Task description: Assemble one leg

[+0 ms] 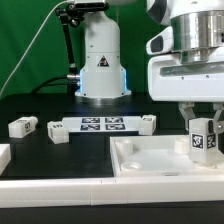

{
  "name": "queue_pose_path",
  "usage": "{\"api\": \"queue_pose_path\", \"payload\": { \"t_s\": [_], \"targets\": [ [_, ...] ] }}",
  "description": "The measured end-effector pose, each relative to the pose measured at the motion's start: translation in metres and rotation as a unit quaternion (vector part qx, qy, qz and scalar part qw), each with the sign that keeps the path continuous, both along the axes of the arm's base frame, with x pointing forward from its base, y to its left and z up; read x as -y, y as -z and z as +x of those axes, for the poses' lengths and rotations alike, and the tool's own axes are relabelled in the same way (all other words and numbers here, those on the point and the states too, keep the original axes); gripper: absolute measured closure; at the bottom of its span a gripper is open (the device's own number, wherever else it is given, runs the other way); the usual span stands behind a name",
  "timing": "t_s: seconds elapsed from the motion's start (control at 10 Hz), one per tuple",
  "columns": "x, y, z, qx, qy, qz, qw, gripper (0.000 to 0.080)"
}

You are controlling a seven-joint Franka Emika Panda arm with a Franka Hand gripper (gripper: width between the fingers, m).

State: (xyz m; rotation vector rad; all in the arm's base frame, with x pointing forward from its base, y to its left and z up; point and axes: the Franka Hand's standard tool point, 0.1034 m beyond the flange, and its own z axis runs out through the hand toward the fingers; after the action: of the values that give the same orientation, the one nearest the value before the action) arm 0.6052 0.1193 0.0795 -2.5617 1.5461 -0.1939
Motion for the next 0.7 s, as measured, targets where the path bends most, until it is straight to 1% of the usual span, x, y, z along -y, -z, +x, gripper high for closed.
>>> {"api": "queue_pose_path", "payload": {
  "t_s": [0.1,0.3,0.4,0.5,0.6,0.7],
  "targets": [
    [0.0009,0.0001,0.0001,-0.002,0.040,0.013,0.999,0.0508],
    [0.0011,0.0001,0.0001,-0.004,0.085,0.025,0.996,0.0508],
    [0.0003,0.0004,-0.0002,-0.005,0.087,0.026,0.996,0.0392],
    [-0.0001,0.0001,0.0001,-0.003,0.062,0.022,0.998,0.0392],
    [-0.0023,0.0000,0.0000,-0.002,0.045,0.019,0.999,0.0257],
    [-0.0065,0.0013,-0.0012,-0.002,0.027,0.016,1.000,0.0172]
  ]
}}
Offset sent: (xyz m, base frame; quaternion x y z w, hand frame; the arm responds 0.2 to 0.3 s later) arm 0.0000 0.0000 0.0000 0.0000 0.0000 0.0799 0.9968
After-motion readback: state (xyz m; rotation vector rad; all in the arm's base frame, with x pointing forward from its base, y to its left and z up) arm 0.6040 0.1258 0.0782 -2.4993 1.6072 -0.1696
